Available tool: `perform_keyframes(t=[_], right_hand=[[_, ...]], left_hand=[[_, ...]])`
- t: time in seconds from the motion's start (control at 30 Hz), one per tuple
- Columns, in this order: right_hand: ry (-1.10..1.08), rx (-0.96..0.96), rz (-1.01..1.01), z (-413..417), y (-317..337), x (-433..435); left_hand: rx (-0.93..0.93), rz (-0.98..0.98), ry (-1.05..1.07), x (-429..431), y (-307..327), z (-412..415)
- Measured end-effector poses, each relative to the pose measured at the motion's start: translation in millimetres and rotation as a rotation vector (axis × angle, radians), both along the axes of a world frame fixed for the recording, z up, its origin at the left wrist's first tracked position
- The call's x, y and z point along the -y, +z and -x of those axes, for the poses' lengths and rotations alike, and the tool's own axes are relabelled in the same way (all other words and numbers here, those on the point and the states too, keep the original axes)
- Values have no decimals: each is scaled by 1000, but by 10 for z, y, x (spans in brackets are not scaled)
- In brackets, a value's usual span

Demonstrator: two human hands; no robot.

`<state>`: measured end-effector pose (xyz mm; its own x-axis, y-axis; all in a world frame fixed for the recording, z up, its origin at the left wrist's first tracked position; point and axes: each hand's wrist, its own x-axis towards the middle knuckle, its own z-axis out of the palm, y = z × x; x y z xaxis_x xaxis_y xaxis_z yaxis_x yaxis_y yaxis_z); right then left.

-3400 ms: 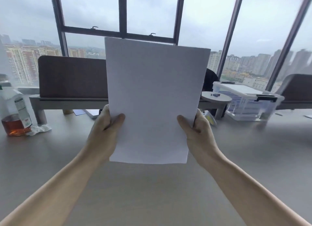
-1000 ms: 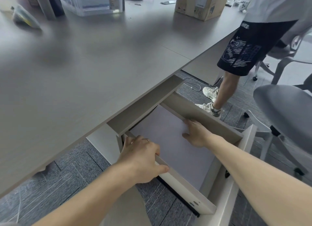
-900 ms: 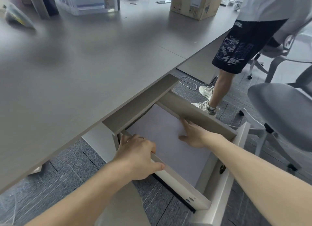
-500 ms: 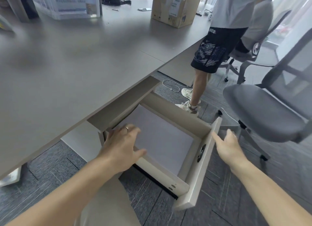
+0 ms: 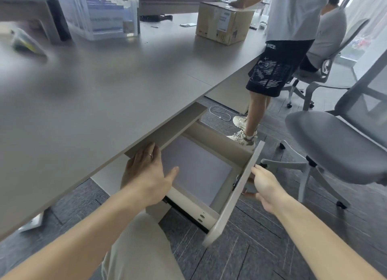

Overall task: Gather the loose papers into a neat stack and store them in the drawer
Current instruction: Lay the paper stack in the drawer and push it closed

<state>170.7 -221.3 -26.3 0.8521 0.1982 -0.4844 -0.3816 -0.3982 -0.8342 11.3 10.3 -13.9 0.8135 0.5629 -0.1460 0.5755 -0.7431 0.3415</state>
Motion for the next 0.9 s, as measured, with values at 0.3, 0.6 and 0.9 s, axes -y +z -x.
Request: perform_keyframes(t=[0.3, 0.6, 0.9], right_hand=[[40, -16, -183, -106, -167, -850], [132, -35, -303, -210, -236, -1622], [135, 0, -323, -261, -310, -2014]], left_hand=[[23, 1, 17, -6, 2, -27], [50, -14, 7, -59, -60, -17], [68, -46, -13, -102, -124, -14]])
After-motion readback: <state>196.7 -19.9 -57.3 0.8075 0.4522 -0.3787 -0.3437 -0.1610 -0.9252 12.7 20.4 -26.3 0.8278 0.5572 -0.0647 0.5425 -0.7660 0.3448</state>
